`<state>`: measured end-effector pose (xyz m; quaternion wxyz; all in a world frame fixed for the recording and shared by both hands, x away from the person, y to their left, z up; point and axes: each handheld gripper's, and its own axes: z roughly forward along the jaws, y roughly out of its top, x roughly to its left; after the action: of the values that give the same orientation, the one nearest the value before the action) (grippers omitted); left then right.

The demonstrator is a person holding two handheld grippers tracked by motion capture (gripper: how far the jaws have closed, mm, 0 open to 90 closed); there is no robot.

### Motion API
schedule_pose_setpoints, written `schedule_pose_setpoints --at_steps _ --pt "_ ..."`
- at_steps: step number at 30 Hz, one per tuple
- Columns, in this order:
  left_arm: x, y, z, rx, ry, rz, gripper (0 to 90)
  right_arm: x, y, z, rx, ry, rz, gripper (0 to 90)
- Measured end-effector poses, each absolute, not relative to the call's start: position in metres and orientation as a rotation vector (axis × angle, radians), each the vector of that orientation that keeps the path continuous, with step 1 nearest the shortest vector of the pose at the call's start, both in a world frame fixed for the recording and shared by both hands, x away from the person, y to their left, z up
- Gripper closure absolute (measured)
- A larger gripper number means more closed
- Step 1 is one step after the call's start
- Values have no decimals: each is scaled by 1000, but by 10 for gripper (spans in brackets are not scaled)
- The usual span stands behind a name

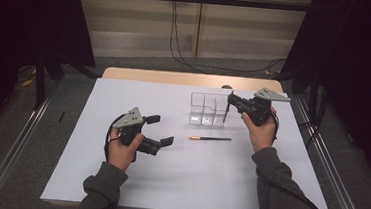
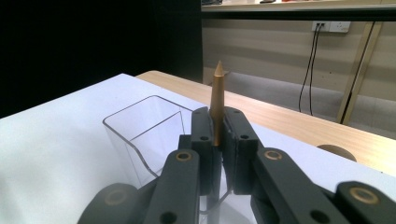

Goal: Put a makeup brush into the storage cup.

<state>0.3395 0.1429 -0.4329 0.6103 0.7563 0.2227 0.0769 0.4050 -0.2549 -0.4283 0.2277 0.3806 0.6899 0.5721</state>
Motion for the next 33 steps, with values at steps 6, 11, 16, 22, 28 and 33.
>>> schedule_pose_setpoints --at_steps 6,11,16,22,28,33 --pt "340 143 -433 1742 509 181 24 406 -253 -428 1057 1905 1571 734" --pt "340 143 -433 1743 510 184 24 405 -251 -427 1052 1902 1558 559" --pt "340 143 -433 1742 514 182 24 404 -251 -424 1059 1890 1563 473" --pt "340 143 -433 1747 512 183 24 402 -253 -423 1063 1879 1554 418" --pt "339 142 -432 1738 518 179 24 400 -254 -423 1068 1878 1554 373" --pt "340 142 -433 1740 515 180 24 399 -254 -422 1069 1869 1551 300"
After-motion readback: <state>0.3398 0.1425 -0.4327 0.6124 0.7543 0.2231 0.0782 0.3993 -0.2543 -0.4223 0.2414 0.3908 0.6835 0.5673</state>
